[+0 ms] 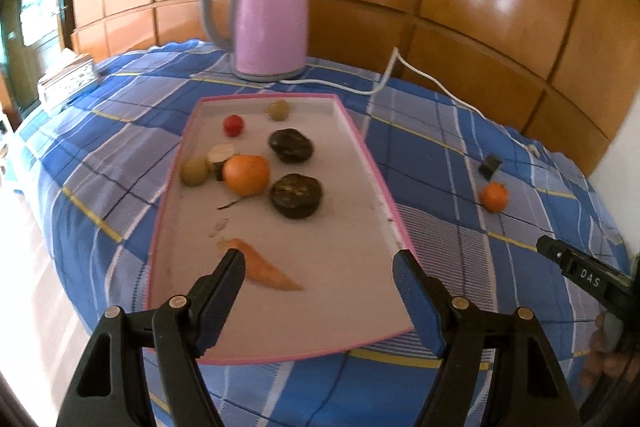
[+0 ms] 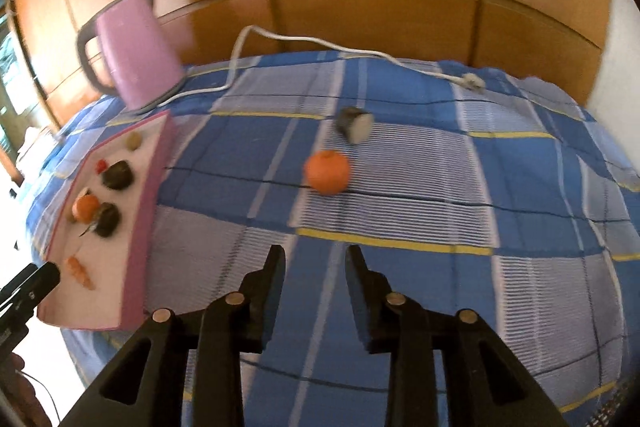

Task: Organize fruits
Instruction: 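Move the left tool toward the small orange beside the tray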

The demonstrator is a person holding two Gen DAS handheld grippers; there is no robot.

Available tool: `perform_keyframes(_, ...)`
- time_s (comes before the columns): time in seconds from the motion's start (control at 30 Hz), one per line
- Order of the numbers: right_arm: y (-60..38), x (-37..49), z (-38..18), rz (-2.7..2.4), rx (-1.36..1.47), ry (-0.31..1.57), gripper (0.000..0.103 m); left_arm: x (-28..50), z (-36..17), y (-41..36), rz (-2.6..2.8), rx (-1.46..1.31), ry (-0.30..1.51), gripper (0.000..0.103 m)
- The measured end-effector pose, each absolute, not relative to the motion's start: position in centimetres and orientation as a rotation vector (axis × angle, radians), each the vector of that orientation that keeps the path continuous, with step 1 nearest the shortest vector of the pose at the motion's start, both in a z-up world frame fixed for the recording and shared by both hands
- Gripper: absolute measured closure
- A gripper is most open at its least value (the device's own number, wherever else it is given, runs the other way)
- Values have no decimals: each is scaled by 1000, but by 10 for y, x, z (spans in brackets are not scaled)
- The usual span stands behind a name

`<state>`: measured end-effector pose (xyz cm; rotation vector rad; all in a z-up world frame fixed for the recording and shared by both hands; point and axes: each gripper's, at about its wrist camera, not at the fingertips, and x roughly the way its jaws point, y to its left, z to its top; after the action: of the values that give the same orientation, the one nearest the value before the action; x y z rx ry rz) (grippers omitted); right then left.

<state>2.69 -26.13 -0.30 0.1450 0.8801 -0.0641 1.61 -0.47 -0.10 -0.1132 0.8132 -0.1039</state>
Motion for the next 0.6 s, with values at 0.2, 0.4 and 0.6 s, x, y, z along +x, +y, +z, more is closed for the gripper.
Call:
perform_keyframes(0.2,-297,18,-10,-166,194,887,70,22,1,-30,-174,-81,822,26)
perform_keyframes(0.4,-338,2,-18,-296,235,889,67,34,7,-61,-265,-43,836,26)
perform_keyframes(0.6,-369,-13,-27,-390,272,900,67,66,10,-114,-379,5,869,26)
